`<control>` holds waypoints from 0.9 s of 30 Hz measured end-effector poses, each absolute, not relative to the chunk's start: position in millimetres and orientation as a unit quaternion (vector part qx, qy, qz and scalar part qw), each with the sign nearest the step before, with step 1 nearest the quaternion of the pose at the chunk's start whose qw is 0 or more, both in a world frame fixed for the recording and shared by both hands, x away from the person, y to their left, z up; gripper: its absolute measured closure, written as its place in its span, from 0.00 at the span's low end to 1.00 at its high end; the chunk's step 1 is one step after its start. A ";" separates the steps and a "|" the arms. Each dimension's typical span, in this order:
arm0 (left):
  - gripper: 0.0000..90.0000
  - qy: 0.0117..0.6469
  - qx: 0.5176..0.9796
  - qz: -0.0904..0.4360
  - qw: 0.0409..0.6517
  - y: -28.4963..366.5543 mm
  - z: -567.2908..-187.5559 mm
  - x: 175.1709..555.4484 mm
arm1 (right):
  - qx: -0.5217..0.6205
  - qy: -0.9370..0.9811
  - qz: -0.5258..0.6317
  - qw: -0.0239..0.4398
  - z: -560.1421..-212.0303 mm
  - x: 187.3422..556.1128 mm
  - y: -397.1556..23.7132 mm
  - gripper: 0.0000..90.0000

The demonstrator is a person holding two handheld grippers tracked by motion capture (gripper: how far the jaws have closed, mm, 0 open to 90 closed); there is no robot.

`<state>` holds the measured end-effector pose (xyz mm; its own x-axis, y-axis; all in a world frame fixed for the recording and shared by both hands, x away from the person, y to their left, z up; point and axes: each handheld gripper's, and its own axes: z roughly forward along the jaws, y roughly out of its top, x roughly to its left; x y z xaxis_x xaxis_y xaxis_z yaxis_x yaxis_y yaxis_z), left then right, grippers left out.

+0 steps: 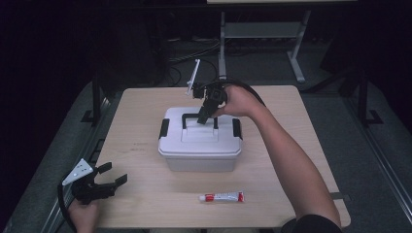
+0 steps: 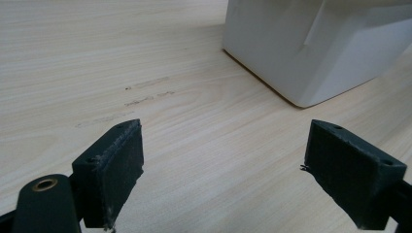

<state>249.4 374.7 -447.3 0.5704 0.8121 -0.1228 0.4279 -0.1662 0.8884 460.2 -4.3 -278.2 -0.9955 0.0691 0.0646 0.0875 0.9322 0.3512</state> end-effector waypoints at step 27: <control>0.15 0.425 0.732 0.195 0.496 377.5 -447.6 249.0 | -0.018 -0.983 -0.179 0.029 -276.5 456.1 1.5 0.94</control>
